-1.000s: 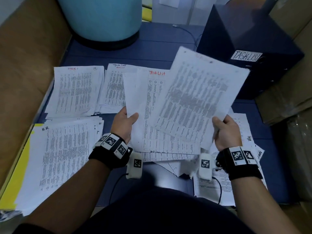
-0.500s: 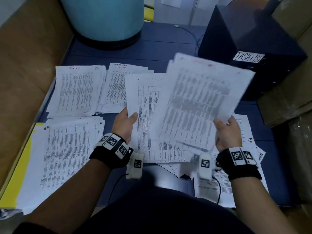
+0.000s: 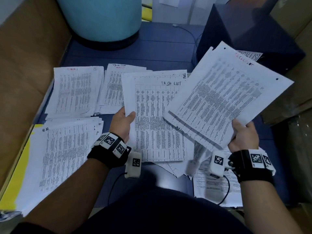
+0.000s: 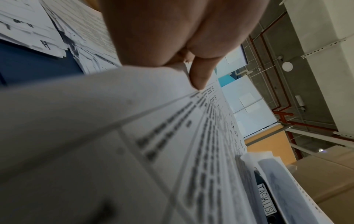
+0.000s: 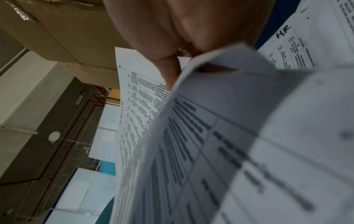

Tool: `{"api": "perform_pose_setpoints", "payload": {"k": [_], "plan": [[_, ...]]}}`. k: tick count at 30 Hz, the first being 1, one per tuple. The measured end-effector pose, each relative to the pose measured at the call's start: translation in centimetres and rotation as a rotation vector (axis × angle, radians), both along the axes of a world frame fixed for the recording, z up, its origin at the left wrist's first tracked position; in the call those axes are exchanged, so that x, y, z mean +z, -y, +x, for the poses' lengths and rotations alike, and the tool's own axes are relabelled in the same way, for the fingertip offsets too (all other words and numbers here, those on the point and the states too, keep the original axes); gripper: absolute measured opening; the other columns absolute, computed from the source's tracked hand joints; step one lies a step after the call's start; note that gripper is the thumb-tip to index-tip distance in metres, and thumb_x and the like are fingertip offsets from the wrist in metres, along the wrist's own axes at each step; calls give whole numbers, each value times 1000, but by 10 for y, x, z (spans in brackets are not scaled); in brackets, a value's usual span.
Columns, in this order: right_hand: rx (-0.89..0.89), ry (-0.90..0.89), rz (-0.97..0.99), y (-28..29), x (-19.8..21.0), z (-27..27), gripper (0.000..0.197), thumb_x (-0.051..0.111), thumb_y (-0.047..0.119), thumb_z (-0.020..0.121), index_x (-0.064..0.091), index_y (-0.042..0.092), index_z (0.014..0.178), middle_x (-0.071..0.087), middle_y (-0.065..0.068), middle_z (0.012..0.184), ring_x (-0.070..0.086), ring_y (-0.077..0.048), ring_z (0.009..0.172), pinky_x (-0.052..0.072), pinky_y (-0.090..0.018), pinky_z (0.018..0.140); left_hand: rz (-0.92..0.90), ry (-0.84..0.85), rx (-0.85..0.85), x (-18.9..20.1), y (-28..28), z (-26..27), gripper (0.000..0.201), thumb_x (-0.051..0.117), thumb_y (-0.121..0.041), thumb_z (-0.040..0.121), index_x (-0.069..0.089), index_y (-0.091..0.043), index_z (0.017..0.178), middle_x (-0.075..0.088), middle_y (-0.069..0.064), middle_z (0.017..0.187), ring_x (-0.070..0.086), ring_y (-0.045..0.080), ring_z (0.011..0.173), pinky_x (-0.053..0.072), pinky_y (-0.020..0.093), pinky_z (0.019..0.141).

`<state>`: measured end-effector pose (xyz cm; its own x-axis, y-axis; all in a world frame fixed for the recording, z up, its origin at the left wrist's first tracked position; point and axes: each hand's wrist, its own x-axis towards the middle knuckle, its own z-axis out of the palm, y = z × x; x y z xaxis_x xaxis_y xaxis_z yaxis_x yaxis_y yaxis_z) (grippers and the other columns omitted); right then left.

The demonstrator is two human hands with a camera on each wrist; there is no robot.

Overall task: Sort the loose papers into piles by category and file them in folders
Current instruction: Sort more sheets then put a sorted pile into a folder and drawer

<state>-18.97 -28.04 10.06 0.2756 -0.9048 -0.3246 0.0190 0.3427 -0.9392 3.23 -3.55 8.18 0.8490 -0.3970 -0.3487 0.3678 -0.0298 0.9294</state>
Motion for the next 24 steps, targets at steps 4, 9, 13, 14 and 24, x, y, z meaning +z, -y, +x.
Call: {"api": "perform_pose_setpoints", "payload": {"k": [4,9,13,14,24], "plan": [[189,-9,11,-12,-3,17,22,50,1,98,60,16,109,72,1,95,70,-19,86,59,-37,72,-6,-2,-1,1,1,0,27,47,0,97,62,-20,108,67,2,111,63,18,105,44,42,103],[419,-100,55,-34,-9,36,21,51,-4,95,62,8,108,74,-8,97,72,-20,84,60,-34,71,-14,3,-55,1,2,-4,27,51,-2,96,62,-18,115,68,2,114,63,20,108,45,43,103],[491,-147,99,-42,-17,40,19,56,-2,93,67,8,104,75,-6,90,69,-25,81,57,-45,81,-16,-11,-80,0,0,-7,27,60,-6,92,65,-14,117,70,8,113,65,28,107,49,52,96],[504,-159,98,-43,-18,40,17,58,-1,92,68,8,102,74,-7,90,66,-27,81,54,-52,87,-15,-6,-80,0,-1,-7,29,62,-6,90,64,-13,118,70,9,113,66,28,107,49,52,95],[403,-158,-46,-31,-13,34,26,55,-1,94,65,23,100,74,2,94,68,-19,88,53,-36,82,98,7,8,-3,3,-4,27,46,-16,100,60,-7,122,66,14,119,59,27,114,43,40,102]]}}
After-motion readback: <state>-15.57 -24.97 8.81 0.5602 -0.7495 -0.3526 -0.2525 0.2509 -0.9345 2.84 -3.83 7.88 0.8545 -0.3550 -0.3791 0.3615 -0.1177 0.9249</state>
